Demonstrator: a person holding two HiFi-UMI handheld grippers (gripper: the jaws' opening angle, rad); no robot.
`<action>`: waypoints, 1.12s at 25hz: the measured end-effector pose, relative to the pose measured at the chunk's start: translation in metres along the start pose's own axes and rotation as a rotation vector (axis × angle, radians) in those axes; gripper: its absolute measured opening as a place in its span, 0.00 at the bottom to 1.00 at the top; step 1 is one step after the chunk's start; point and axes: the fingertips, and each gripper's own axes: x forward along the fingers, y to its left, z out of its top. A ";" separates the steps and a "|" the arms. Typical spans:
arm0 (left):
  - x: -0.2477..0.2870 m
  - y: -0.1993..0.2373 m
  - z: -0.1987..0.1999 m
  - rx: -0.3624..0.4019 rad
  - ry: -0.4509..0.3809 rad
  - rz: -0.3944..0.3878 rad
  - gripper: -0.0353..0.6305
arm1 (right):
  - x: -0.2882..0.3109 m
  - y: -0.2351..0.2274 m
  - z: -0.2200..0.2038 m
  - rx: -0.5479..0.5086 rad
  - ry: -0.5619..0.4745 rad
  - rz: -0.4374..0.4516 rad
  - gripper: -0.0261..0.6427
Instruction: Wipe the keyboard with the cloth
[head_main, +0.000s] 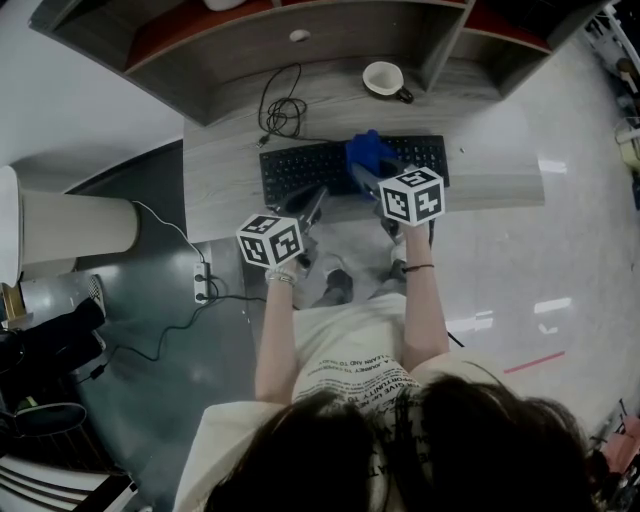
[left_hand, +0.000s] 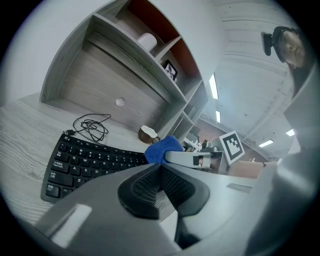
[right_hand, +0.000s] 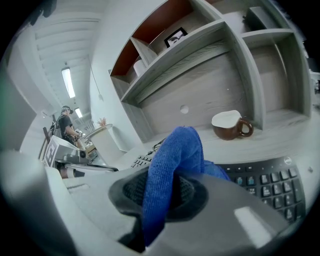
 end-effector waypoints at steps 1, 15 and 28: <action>-0.001 0.001 0.000 0.001 0.001 -0.001 0.06 | 0.001 0.001 0.000 0.001 -0.001 0.001 0.13; -0.022 0.019 0.002 0.003 -0.004 0.006 0.06 | 0.024 0.025 0.000 -0.011 -0.001 0.020 0.13; -0.043 0.042 0.006 -0.008 -0.022 0.037 0.06 | 0.051 0.046 0.002 -0.025 0.010 0.053 0.13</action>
